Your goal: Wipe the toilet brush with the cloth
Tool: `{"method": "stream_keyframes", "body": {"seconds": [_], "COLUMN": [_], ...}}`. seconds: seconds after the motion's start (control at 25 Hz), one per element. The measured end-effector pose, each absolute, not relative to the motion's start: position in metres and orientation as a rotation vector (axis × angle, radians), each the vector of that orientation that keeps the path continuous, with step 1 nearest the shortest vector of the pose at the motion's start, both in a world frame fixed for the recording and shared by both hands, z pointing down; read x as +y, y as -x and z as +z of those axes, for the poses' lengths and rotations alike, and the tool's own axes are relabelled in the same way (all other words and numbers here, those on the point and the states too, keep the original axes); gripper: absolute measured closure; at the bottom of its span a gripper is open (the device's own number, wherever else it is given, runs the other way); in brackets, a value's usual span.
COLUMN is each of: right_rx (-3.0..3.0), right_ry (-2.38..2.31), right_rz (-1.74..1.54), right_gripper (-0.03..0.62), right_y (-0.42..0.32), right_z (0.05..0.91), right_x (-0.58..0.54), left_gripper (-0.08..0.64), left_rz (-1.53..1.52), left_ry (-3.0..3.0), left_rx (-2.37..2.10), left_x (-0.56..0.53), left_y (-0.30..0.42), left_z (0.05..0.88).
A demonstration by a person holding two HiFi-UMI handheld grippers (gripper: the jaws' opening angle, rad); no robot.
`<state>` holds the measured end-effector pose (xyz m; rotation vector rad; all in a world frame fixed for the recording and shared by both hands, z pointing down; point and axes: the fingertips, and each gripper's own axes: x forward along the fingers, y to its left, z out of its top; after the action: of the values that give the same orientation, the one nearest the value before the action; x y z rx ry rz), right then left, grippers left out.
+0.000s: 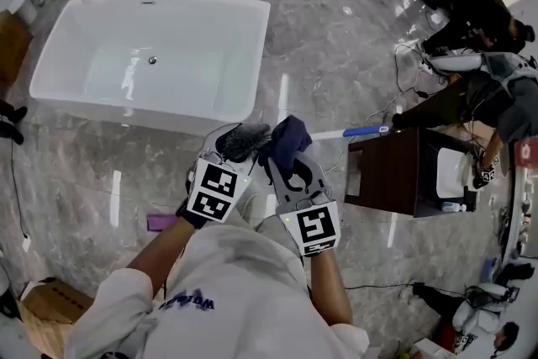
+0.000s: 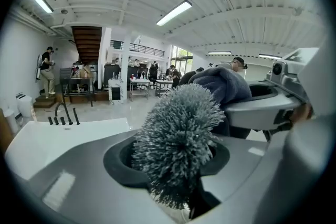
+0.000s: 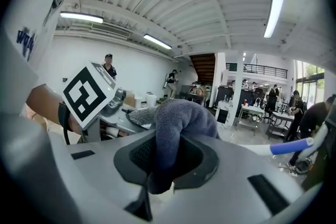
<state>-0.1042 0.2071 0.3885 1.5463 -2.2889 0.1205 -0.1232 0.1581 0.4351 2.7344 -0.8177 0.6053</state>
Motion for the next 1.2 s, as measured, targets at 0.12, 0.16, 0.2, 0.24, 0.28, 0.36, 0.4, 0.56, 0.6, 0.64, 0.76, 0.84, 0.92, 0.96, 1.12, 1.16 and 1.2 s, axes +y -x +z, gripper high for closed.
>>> {"method": "stream_keyframes", "body": {"seconds": [0.12,0.16,0.2,0.24,0.28,0.36,0.4,0.56,0.6,0.64,0.76,0.84,0.92,0.96,1.12,1.16,1.2], "right_rx": [-2.251,-2.237,-2.226,-2.216,-2.205,-2.182,-2.171,-2.141,-2.135,-2.134,-2.178,-2.234,-2.282,-2.311,-2.463,-2.487,-2.504], "right_ry": [-1.665,-1.709,-1.752,-1.791,-1.825,-1.876,-1.9,-2.005,-2.027,-2.048,-2.113,-2.107,-2.07,-2.049,-1.975,-1.96,-1.944], "right_rz": [0.123,0.131,0.141,0.153,0.162,0.172,0.176,0.226,0.238,0.244,0.248,0.27,0.291,0.299,0.343,0.361,0.376], "right_gripper": [0.532,0.532,0.532,0.532,0.532,0.532,0.532,0.532,0.532,0.532,0.531,0.531,0.532,0.532,0.532,0.532,0.532], "right_y": [0.07,0.053,0.036,0.018,0.0,-0.039,-0.06,-0.153,-0.175,-0.195,-0.251,-0.275,-0.289,-0.293,-0.3,-0.3,-0.3], "right_z": [0.382,0.38,0.379,0.379,0.379,0.382,0.384,0.392,0.392,0.391,0.379,0.377,0.379,0.38,0.382,0.383,0.384], "right_x": [0.185,0.177,0.171,0.165,0.159,0.146,0.138,0.106,0.098,0.09,0.069,0.057,0.044,0.038,0.018,0.015,0.012], "left_gripper": [0.365,0.365,0.365,0.365,0.365,0.365,0.365,0.365,0.365,0.365,0.364,0.364,0.364,0.364,0.364,0.364,0.364], "left_rz": [0.62,0.624,0.628,0.634,0.641,0.657,0.664,0.689,0.695,0.699,0.696,0.697,0.712,0.72,0.755,0.767,0.777], "left_ry": [-2.742,-2.744,-2.747,-2.748,-2.747,-2.743,-2.74,-2.711,-2.7,-2.689,-2.659,-2.631,-2.604,-2.594,-2.577,-2.573,-2.569], "left_rx": [-0.806,-0.805,-0.806,-0.808,-0.814,-0.839,-0.856,-0.919,-0.934,-0.949,-0.984,-1.016,-1.058,-1.077,-1.146,-1.16,-1.17], "left_x": [0.137,0.13,0.124,0.119,0.113,0.1,0.092,0.066,0.061,0.057,0.043,0.036,0.031,0.028,0.013,0.009,0.006], "left_y": [0.115,0.109,0.102,0.095,0.087,0.071,0.062,0.016,0.003,-0.009,-0.05,-0.071,-0.087,-0.095,-0.126,-0.132,-0.138], "left_z": [0.433,0.432,0.432,0.432,0.433,0.436,0.437,0.443,0.444,0.444,0.441,0.438,0.438,0.437,0.433,0.432,0.432]}}
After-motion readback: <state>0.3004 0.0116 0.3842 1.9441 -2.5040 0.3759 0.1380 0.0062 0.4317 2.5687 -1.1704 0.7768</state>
